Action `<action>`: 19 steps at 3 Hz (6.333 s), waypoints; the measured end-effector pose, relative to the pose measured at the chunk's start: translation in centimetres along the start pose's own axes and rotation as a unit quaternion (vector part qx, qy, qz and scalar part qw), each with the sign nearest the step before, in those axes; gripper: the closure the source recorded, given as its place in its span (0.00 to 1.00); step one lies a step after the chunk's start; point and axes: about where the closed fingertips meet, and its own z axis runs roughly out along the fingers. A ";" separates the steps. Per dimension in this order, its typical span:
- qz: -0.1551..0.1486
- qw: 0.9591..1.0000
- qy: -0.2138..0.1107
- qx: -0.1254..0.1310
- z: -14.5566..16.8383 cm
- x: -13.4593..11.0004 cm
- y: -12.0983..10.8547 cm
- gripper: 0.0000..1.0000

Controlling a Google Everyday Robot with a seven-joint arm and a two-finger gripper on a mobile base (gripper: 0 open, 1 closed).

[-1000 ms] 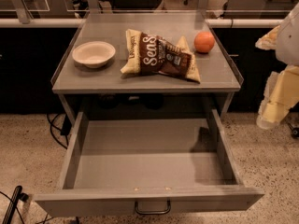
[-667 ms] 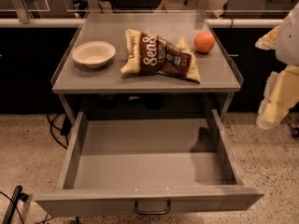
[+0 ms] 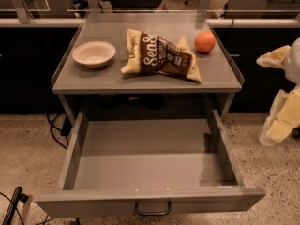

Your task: Close top drawer

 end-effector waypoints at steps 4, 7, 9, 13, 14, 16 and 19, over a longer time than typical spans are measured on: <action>0.017 0.994 -0.081 -0.077 3.5 2.2 8.8 0.89; 0.006 0.988 -0.121 -0.092 4.8 2.0 14.3 1.00; 0.042 0.970 -0.213 -0.110 13.1 0.8 19.3 1.00; 0.077 0.970 -0.208 -0.102 21.9 3.3 18.9 1.00; 0.092 0.972 -0.196 -0.087 24.6 4.8 18.2 1.00; 0.093 0.973 -0.195 -0.081 24.7 4.8 17.9 0.50; 0.095 0.972 -0.195 -0.084 27.5 2.9 13.6 1.00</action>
Offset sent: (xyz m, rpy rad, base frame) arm -0.0758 0.0107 -0.0598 0.2262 0.1167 0.0571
